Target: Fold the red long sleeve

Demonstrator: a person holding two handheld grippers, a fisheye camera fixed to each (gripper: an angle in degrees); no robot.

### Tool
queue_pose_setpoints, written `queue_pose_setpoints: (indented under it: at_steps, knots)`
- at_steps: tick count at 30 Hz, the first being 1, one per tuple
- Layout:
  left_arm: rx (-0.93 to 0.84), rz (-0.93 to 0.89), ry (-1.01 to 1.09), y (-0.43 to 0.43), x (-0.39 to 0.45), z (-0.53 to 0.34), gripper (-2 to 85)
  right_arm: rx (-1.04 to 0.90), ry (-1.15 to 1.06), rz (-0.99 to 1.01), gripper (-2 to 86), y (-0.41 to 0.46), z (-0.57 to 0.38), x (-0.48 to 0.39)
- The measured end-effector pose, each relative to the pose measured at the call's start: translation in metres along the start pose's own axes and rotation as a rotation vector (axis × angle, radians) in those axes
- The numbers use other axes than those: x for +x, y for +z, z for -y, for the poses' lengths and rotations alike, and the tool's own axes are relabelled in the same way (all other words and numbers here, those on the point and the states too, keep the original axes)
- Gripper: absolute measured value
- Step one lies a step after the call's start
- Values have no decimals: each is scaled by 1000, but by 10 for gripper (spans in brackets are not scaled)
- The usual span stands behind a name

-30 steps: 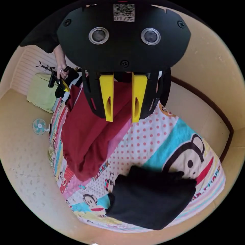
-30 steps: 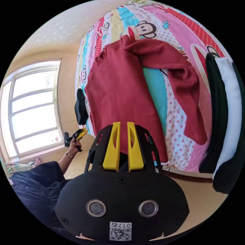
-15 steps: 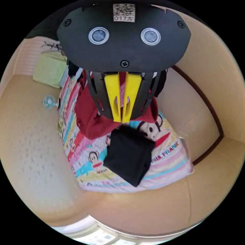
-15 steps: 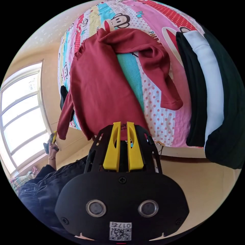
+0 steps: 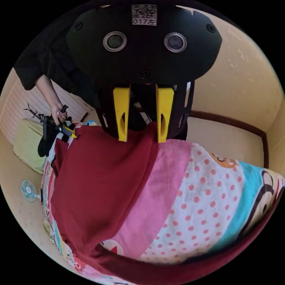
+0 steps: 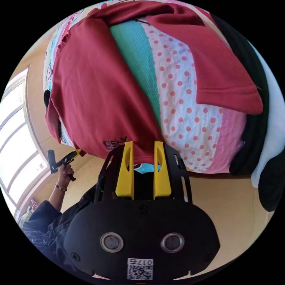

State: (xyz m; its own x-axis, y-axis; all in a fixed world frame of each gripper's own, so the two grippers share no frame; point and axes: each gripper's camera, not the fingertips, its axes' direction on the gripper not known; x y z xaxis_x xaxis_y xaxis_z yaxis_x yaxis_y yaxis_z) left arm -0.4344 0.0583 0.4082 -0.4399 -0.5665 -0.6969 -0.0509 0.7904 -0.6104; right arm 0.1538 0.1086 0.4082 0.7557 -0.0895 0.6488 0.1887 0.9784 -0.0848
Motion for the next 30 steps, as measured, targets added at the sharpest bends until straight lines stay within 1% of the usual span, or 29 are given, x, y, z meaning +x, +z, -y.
queue_pose_setpoints:
  at_steps: [1, 3, 4, 5, 6, 7, 8, 10, 12, 14, 15, 16, 17, 19, 21, 23, 24, 25, 26, 27, 29, 30]
  knots:
    - [-31, -12, -37, 6, -1, 0, 63, -54, -56, -7, 52, -1, 0, -5]
    - [-72, -96, -28, -3, -2, -2, 31, -122, -152, -21, 36, -11, -4, -11]
    - [-109, -124, 28, -17, -2, -5, 25, -118, -231, -53, 31, -24, -14, -14]
    - [-129, -102, 113, -36, 2, -15, 21, -111, -269, -65, 29, -32, -20, -15]
    - [-134, -78, 156, -47, 4, -22, 19, -92, -326, -68, 27, -46, -34, -15]
    - [-136, -47, 225, -66, 7, -39, 18, -86, -343, -54, 25, -55, -48, -11]
    - [-124, -47, 239, -84, 7, -55, 19, -93, -345, -50, 26, -57, -55, -8]
    - [-124, -43, 174, -96, -1, -76, 22, -171, -373, -10, 29, -42, -79, 1]
    - [-141, -8, 79, -94, -10, -93, 34, -258, -351, -3, 35, -16, -90, 13]
    - [-188, 34, -134, -85, -33, -112, 60, -270, -239, -3, 47, -3, -94, 31]
    - [-187, 34, -188, -86, -40, -118, 62, -186, -171, 8, 64, -12, -96, 41]
    - [-153, -6, -265, -92, -51, -131, 64, -45, -115, 19, 89, -33, -98, 49]
    - [-102, -84, -327, -101, -61, -145, 64, 29, -86, 13, 96, -45, -98, 53]
    - [-55, -182, -396, -114, -73, -164, 60, 296, 55, -62, 122, -88, -96, 69]
    - [-32, -196, -440, -126, -82, -176, 59, 414, 181, -65, 131, -103, -87, 87]
    - [-19, -145, -448, -142, -85, -183, 58, 337, 219, 19, 119, -90, -62, 107]
    - [-23, -131, -445, -145, -85, -184, 58, 185, 218, 84, 91, -69, -41, 119]
    - [-38, -108, -438, -149, -83, -182, 57, 114, 196, 174, 50, -58, -33, 125]
    - [-53, -91, -429, -154, -79, -180, 57, 129, 172, 209, 45, -63, -35, 123]
    - [-58, -83, -422, -157, -77, -179, 56, 183, 97, 202, 36, -86, -45, 112]
    - [-48, -50, -393, -171, -66, -173, 52, 299, -11, 78, 31, -141, -78, 89]
    - [-42, -44, -382, -174, -63, -172, 51, 404, -60, -36, 29, -181, -110, 76]
